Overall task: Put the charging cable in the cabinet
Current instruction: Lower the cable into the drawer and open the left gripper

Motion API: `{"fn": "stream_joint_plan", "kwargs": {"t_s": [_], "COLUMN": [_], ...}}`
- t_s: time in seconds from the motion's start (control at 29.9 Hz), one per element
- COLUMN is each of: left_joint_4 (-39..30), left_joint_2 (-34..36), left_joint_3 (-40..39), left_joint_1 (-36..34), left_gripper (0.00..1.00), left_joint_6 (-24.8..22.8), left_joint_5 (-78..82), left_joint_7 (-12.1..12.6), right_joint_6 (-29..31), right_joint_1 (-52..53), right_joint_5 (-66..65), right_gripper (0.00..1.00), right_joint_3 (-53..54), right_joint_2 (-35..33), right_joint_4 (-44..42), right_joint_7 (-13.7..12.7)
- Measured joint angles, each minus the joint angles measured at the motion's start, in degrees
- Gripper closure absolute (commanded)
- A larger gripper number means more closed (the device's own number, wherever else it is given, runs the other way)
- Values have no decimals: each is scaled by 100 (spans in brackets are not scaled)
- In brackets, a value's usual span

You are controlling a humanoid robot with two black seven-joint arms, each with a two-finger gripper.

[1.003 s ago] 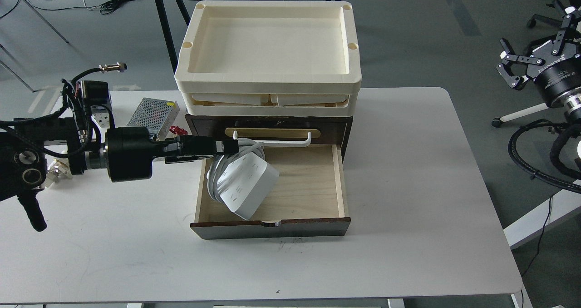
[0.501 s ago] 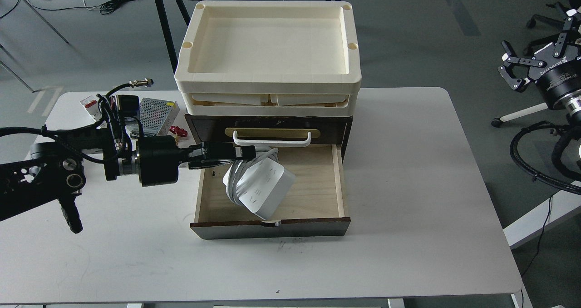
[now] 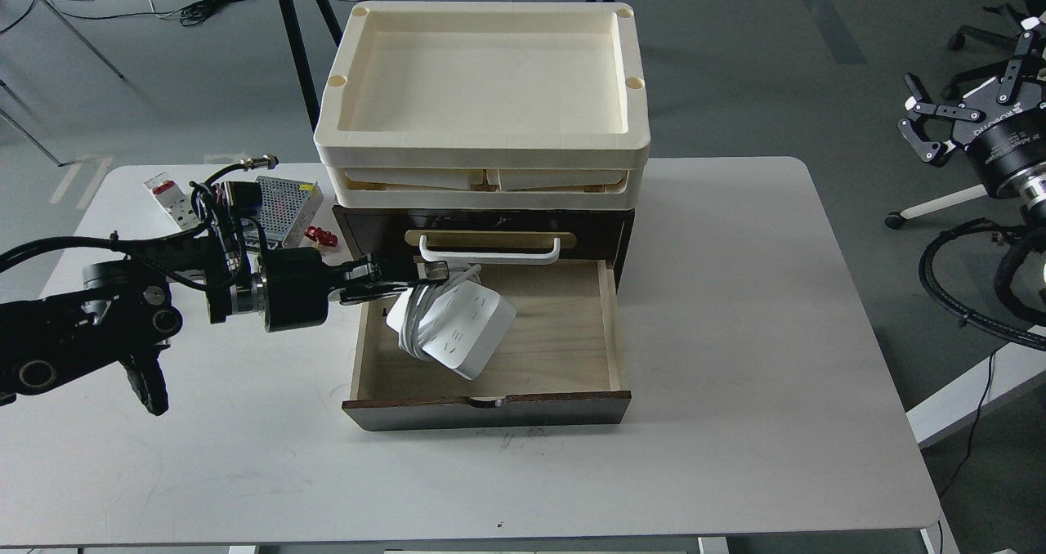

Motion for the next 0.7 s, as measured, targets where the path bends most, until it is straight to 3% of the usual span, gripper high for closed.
{"fn": "stream_joint_plan", "kwargs": {"t_s": [0.57,0.67,0.7], "left_joint_4": [948,1025,1036], "left_joint_2": [-526,-535,-537], "left_joint_3": [45,39,38], "left_joint_1": [145,145,145], "left_gripper": [95,91,85], "left_joint_6": [-1,-8,-21], "left_joint_5": [29,27,27], "left_joint_7": [-1,-1,-1], "right_joint_6": [0,0,0], "right_joint_1": [-53,-53,-53], "right_joint_5": [0,0,0], "right_gripper": [0,0,0], "right_joint_3": [7,6,6], "right_joint_2": [-14,-14,-14], "right_joint_4": [0,0,0], "right_joint_7": [35,35,37]}}
